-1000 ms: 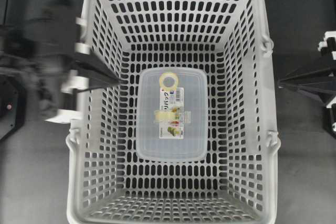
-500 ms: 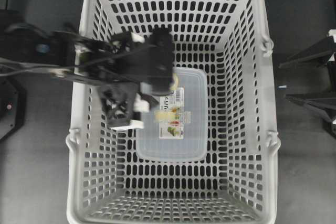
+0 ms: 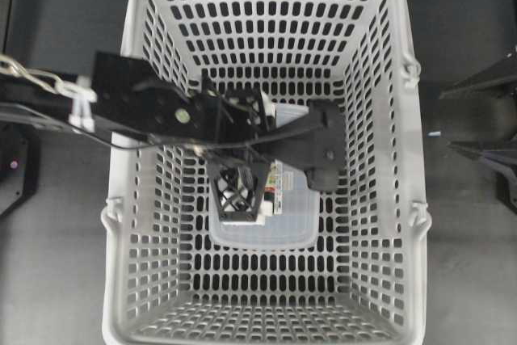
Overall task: Pick up the tape dispenser from the shopping basket with the left arm.
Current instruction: 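Lower the left gripper and close it around the tape dispenser, then lift the held tape dispenser upward out of the basket with the left gripper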
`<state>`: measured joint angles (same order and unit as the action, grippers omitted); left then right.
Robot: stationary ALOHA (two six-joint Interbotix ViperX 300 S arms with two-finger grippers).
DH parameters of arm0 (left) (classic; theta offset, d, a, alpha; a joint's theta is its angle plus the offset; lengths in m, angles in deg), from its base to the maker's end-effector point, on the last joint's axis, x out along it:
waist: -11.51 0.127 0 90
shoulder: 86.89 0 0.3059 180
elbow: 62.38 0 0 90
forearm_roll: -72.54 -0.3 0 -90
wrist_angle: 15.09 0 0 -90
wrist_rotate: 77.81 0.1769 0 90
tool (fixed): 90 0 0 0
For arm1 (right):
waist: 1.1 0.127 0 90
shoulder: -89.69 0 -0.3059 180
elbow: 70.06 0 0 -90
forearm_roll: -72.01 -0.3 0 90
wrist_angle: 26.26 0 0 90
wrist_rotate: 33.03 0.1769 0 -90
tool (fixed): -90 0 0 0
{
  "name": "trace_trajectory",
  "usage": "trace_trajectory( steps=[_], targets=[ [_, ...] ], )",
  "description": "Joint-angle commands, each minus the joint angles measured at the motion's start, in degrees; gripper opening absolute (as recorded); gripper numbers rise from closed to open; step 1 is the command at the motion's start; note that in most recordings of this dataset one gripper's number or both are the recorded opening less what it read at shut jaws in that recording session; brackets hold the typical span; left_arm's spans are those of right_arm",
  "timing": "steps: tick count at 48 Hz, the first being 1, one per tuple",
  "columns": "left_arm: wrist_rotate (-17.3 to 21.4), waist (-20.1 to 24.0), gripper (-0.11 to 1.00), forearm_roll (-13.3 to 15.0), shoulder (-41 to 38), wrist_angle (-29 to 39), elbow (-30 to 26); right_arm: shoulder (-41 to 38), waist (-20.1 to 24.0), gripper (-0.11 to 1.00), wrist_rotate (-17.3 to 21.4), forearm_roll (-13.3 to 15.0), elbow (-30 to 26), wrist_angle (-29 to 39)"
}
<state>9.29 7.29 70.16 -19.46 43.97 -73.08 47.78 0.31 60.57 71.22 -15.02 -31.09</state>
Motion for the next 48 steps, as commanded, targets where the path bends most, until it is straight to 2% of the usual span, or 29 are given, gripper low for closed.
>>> trace_trajectory(
  steps=[1,17,24,29,36,42,48],
  targets=[
    [0.2,-0.4,0.89,-0.2,-0.1,0.0,-0.8,-0.4,0.0,0.72,-0.2,0.0,-1.3,0.1],
    [0.1,-0.4,0.88,-0.2,-1.4,-2.6,3.3,-0.4,0.0,0.72,-0.2,0.0,-1.2,0.5],
    [0.2,-0.4,0.85,-0.2,-1.1,-4.8,4.0,-0.4,0.0,0.72,-0.2,0.0,-1.1,0.7],
    [0.2,-0.4,0.72,-0.3,-1.1,-4.8,3.3,-0.4,0.0,0.71,-0.1,0.0,-1.1,1.3],
    [0.2,-0.5,0.3,-0.2,0.8,-3.1,1.2,-0.4,0.1,0.71,-0.1,0.0,-1.1,1.5],
    [0.2,-0.5,0.3,-0.3,2.7,1.9,-3.3,-0.4,0.0,0.71,-0.1,0.0,-1.1,1.5],
    [0.2,-0.5,0.3,-0.2,3.5,10.5,-10.5,-0.3,0.0,0.71,-0.1,0.0,-1.1,1.5]
  ],
)
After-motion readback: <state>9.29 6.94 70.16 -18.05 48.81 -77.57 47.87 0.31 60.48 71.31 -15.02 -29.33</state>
